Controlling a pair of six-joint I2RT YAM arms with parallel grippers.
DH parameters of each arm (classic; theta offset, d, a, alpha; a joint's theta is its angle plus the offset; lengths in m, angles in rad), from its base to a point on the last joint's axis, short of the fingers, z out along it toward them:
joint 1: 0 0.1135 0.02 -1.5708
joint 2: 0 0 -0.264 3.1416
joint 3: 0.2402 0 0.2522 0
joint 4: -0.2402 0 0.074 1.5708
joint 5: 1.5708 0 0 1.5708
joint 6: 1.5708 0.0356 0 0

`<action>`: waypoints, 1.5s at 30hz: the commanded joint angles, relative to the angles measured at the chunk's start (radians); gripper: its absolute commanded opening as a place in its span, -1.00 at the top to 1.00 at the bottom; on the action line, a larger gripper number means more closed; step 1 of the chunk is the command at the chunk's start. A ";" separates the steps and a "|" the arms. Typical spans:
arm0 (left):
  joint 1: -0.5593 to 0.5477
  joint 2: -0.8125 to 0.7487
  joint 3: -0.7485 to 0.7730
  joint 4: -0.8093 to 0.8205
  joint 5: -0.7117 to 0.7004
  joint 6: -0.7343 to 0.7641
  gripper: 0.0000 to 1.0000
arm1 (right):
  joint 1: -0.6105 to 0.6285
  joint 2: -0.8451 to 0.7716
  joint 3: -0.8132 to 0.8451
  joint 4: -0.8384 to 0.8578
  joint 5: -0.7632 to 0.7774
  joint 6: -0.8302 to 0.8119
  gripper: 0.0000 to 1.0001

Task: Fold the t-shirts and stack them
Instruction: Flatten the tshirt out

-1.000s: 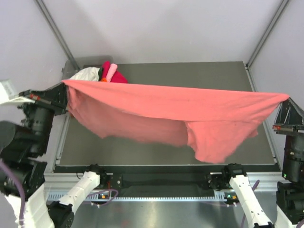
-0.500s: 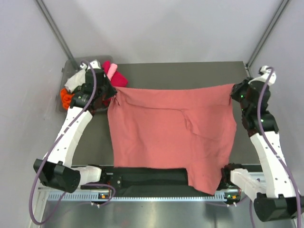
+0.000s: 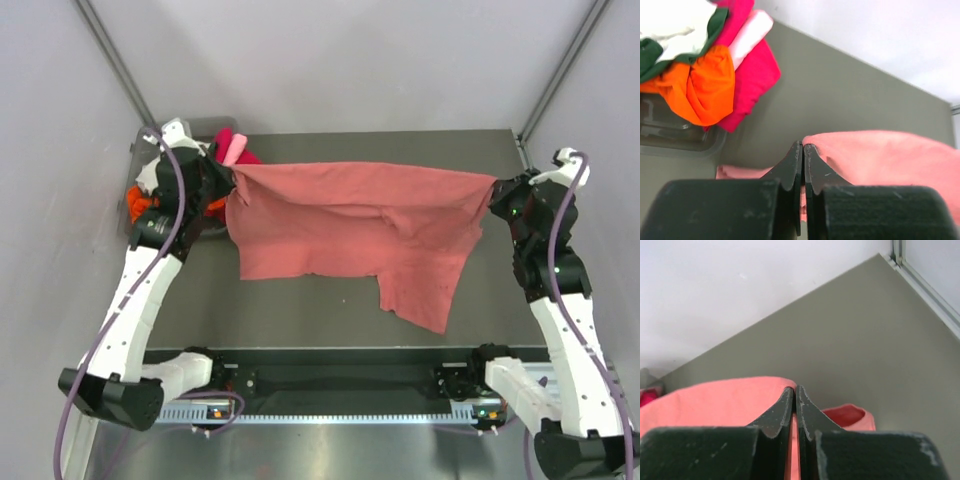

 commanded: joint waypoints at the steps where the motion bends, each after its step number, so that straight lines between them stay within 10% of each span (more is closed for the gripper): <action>1: 0.007 -0.113 0.032 0.024 0.013 0.021 1.00 | -0.016 -0.102 0.057 0.005 -0.032 -0.024 1.00; 11: 0.007 -0.235 0.094 -0.017 0.064 -0.025 1.00 | -0.015 -0.385 0.055 0.042 0.060 -0.017 1.00; 19: 0.014 0.369 0.395 0.041 0.056 -0.039 1.00 | -0.015 0.052 0.202 0.195 0.135 -0.005 1.00; 20: 0.017 0.447 0.457 0.011 0.081 -0.049 1.00 | -0.018 0.217 0.270 0.131 0.121 0.000 0.83; 21: 0.017 0.590 0.589 -0.018 0.111 -0.053 0.90 | -0.022 0.302 0.443 0.069 0.071 -0.001 0.24; 22: 0.017 0.662 0.671 -0.061 0.137 -0.053 0.00 | -0.018 0.456 0.545 -0.089 0.048 -0.020 -0.58; 23: 0.017 0.726 0.759 -0.200 0.151 -0.051 -0.24 | -0.009 0.514 0.637 -0.167 0.041 -0.032 -0.99; 25: 0.010 0.837 0.949 -0.325 0.167 -0.044 -0.56 | 0.010 0.550 0.731 -0.223 -0.012 -0.084 -1.00; 35: -0.023 0.217 0.093 -0.094 0.098 -0.034 -0.96 | 0.019 0.116 -0.002 -0.049 -0.098 0.049 -1.00; 45: -0.029 -0.089 -0.317 -0.043 0.092 -0.089 -0.97 | 0.066 -0.114 -0.431 -0.141 -0.188 0.121 -0.99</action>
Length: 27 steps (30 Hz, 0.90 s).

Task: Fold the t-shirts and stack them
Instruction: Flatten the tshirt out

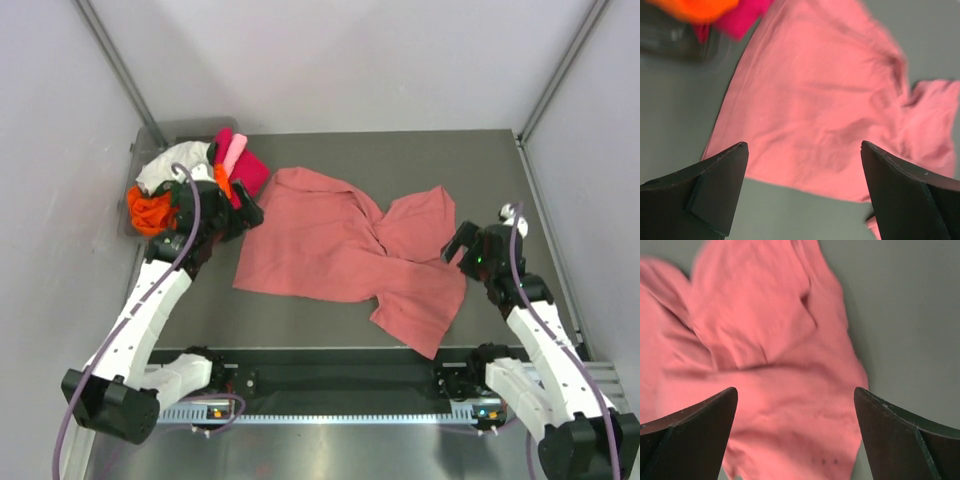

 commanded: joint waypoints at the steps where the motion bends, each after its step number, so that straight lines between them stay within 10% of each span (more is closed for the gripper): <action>1: 0.000 -0.009 -0.120 0.067 -0.002 -0.066 -0.97 | 0.030 -0.063 -0.072 -0.012 -0.092 0.035 -0.99; 12: 0.000 -0.099 -0.349 0.155 0.058 -0.143 -0.89 | 0.290 -0.109 -0.177 -0.116 0.059 0.183 -0.99; 27: 0.000 -0.085 -0.474 0.216 0.060 -0.137 -0.91 | 0.302 0.391 -0.062 0.126 0.158 0.164 -0.99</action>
